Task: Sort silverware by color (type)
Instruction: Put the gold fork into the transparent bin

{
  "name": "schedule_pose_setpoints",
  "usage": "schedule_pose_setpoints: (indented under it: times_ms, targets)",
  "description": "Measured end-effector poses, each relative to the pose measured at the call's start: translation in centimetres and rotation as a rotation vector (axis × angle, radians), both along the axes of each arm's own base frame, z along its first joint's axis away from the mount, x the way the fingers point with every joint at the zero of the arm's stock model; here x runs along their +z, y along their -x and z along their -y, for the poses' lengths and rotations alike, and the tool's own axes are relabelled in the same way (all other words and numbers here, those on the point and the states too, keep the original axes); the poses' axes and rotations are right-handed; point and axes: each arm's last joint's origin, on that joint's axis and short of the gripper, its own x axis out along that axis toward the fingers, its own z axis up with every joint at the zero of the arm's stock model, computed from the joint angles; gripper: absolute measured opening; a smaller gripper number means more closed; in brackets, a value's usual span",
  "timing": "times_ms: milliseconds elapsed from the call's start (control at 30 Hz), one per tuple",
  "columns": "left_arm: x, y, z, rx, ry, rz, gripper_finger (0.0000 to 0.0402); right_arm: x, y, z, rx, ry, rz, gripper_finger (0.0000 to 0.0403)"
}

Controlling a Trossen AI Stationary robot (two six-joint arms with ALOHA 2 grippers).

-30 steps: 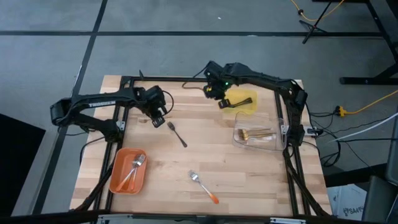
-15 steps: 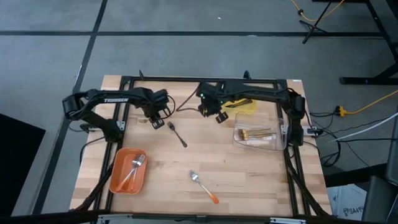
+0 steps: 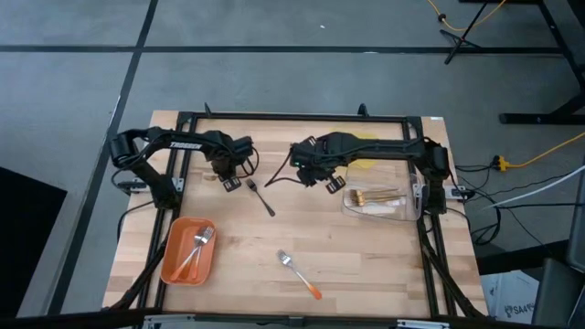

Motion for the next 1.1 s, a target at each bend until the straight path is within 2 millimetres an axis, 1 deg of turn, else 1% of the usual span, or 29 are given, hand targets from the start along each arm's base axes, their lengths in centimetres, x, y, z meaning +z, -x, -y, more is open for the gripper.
schedule_pose_setpoints:
  times_ms: [100,233,433,567,800,900,1000,1100]
  targets:
    - [-0.1,0.0,0.0,0.000,0.004,-0.006,0.0068,0.6,0.5,0.0,-0.031,0.026,0.000,0.0072]
    - [-0.2,0.0,0.0,0.000,0.003,-0.006,0.0062,2.3,1.7,-0.1,-0.081,0.020,0.030,0.0072]
    - [-0.2,-0.1,0.0,0.000,0.000,-0.001,0.0025,5.4,4.2,-0.3,-0.199,-0.003,0.107,0.0072]
    - [-0.1,-0.2,-0.1,0.000,-0.006,0.010,0.0007,6.9,6.0,-0.5,-0.287,-0.054,0.134,0.0072]
    - [-0.1,-0.5,-0.2,-0.001,-0.024,0.042,0.0006,9.2,9.0,-1.1,-0.400,-0.164,0.157,0.0072]
    - [-0.1,-0.5,-0.2,-0.001,-0.025,0.045,0.0005,10.2,10.0,-1.1,-0.421,-0.175,0.196,0.0072]
    - [0.1,-0.7,-0.3,-0.013,-0.027,0.051,0.0004,11.0,10.8,-1.2,-0.445,-0.181,0.239,0.0072]
    - [0.6,-1.3,-0.4,-0.045,-0.036,0.073,0.0004,11.4,11.0,-1.2,-0.460,-0.187,0.276,0.0072]
